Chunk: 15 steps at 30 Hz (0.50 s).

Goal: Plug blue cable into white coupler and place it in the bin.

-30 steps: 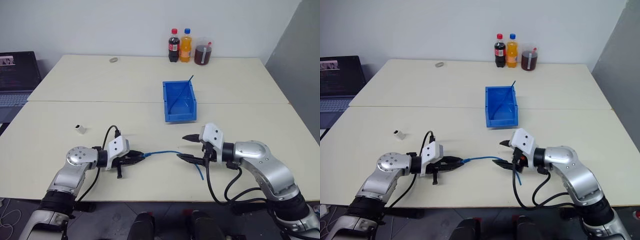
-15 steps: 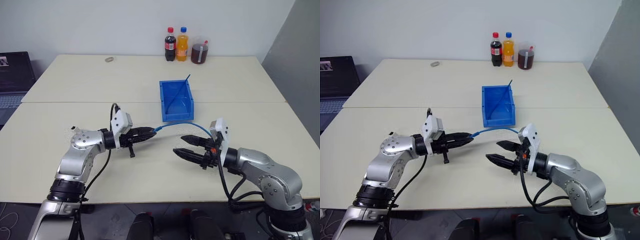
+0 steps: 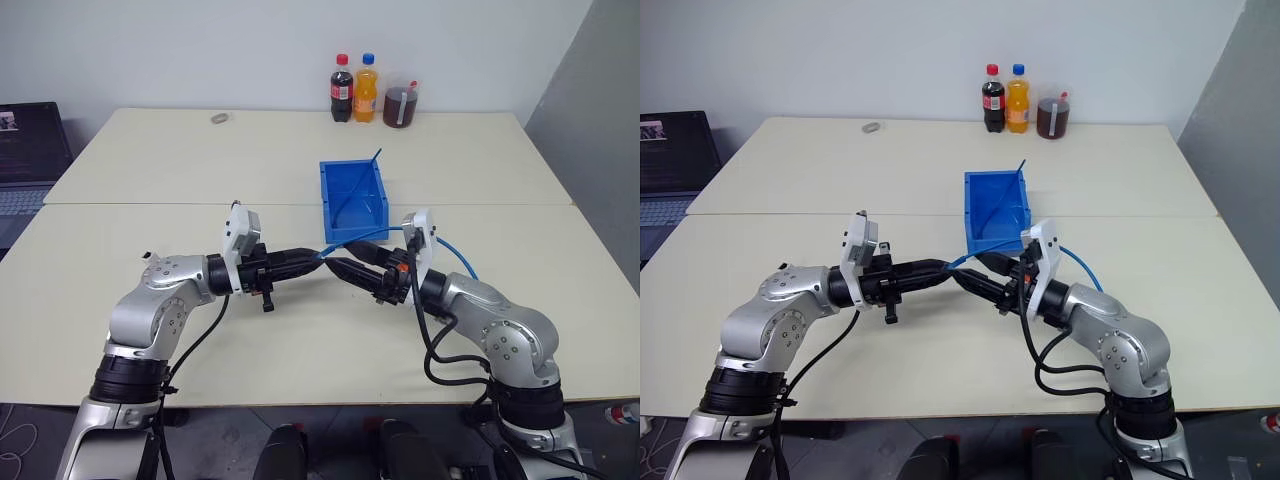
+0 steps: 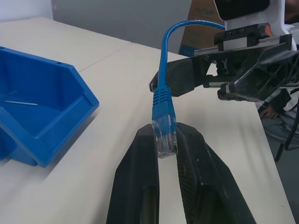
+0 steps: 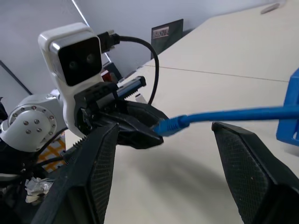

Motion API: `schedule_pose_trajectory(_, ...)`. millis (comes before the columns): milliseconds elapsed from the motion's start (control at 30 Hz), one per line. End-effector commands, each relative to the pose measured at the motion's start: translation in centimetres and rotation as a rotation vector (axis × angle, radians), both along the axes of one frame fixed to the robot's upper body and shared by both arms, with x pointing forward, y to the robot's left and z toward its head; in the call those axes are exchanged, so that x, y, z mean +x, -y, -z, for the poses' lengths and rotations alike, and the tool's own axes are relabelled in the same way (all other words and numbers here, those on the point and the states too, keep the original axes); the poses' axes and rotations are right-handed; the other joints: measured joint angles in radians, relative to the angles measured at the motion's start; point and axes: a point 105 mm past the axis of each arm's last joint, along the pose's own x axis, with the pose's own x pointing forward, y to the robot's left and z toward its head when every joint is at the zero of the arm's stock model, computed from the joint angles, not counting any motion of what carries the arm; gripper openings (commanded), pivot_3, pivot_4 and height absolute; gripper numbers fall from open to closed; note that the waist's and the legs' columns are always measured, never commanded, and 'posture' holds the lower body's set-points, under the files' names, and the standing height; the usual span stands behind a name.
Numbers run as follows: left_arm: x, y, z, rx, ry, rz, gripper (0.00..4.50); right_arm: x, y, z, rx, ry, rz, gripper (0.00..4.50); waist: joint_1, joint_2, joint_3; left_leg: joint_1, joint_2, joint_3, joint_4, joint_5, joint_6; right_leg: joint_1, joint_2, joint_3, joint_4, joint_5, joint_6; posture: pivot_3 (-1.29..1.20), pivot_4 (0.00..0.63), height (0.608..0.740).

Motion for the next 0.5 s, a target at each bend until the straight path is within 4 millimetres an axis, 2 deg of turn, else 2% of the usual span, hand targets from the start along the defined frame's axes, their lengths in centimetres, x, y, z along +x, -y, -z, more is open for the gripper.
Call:
schedule_pose_trajectory(33,-0.5,0.1,-1.2,-0.008,0.048,0.016,0.24,-0.2,-0.9,-1.2,0.049,0.031,-0.032,3.38,0.000,0.000,0.000,0.000,0.000,0.000,0.000,0.000,0.000,0.000,0.000,0.000,0.000,0.000,0.000,0.00,0.150,0.740)
schedule_pose_trajectory(333,-0.5,0.2,-1.3,-0.003,0.052,0.015,0.24,0.2,-1.8,-0.9,0.053,0.013,-0.051,3.38,0.000,0.000,0.000,0.000,0.000,0.000,0.000,0.000,0.000,0.000,0.000,0.000,0.000,0.000,0.000,0.00,0.150,0.740)
schedule_pose_trajectory(433,-0.5,0.2,-1.3,-0.001,0.053,0.015,0.24,0.1,-1.9,-1.0,0.069,0.005,-0.063,2.80,0.000,0.000,0.000,0.000,0.000,0.000,0.000,0.000,0.000,0.000,0.000,0.000,0.000,0.000,0.000,0.00,0.150,0.740)
schedule_pose_trajectory(500,-0.5,0.2,-1.3,-0.001,0.052,0.014,0.24,0.0,-2.0,-1.0,0.072,0.004,-0.078,2.24,0.000,0.000,0.000,0.000,0.000,0.000,0.000,0.000,0.000,0.000,0.000,0.000,0.000,0.000,0.000,0.00,0.150,0.740)
